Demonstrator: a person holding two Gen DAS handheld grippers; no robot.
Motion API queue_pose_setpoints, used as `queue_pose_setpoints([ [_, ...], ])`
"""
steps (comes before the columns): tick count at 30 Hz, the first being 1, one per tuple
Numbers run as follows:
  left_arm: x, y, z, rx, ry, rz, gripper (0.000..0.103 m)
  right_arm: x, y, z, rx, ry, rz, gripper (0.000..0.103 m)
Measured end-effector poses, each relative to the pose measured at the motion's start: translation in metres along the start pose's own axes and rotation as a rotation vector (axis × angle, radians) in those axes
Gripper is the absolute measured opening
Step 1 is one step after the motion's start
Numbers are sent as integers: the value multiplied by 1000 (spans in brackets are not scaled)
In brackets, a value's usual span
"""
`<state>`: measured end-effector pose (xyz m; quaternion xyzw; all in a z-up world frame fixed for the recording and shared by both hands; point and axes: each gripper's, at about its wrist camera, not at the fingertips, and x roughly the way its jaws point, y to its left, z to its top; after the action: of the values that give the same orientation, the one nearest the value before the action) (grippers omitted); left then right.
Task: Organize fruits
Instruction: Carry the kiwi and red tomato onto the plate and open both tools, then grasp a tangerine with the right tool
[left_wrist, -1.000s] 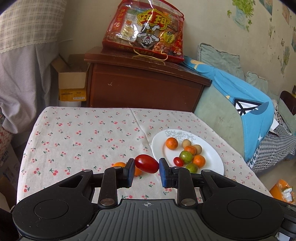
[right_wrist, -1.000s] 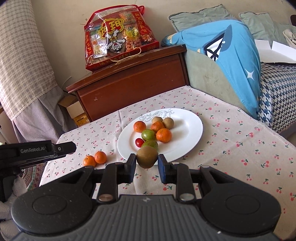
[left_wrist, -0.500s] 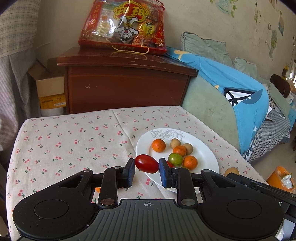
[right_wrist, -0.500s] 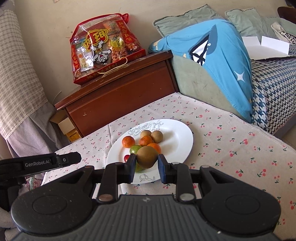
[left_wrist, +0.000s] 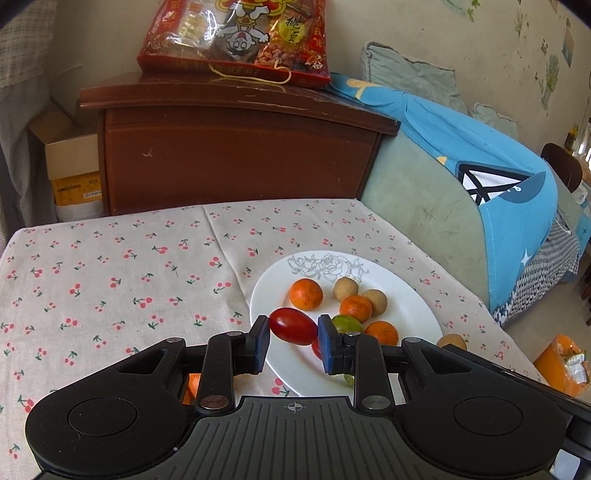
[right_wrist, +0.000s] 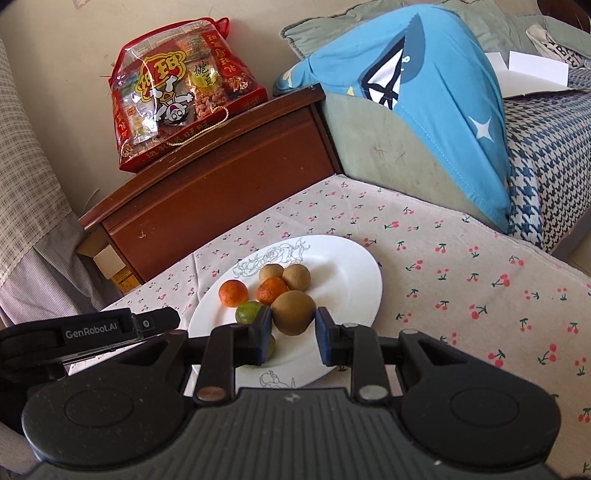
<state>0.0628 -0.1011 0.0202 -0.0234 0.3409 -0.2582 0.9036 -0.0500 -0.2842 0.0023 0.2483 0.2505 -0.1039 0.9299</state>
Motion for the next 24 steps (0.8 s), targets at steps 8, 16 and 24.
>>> queue_pose_setpoints([
  [8, 28, -5, 4, 0, 36, -4, 26, 24, -4, -2, 26, 29, -25, 28],
  [16, 26, -12, 8, 19, 8, 9, 62, 24, 1, 0, 28, 11, -16, 50],
  [24, -6, -6, 15, 12, -53, 22, 78, 10, 14, -3, -31, 13, 4, 63],
])
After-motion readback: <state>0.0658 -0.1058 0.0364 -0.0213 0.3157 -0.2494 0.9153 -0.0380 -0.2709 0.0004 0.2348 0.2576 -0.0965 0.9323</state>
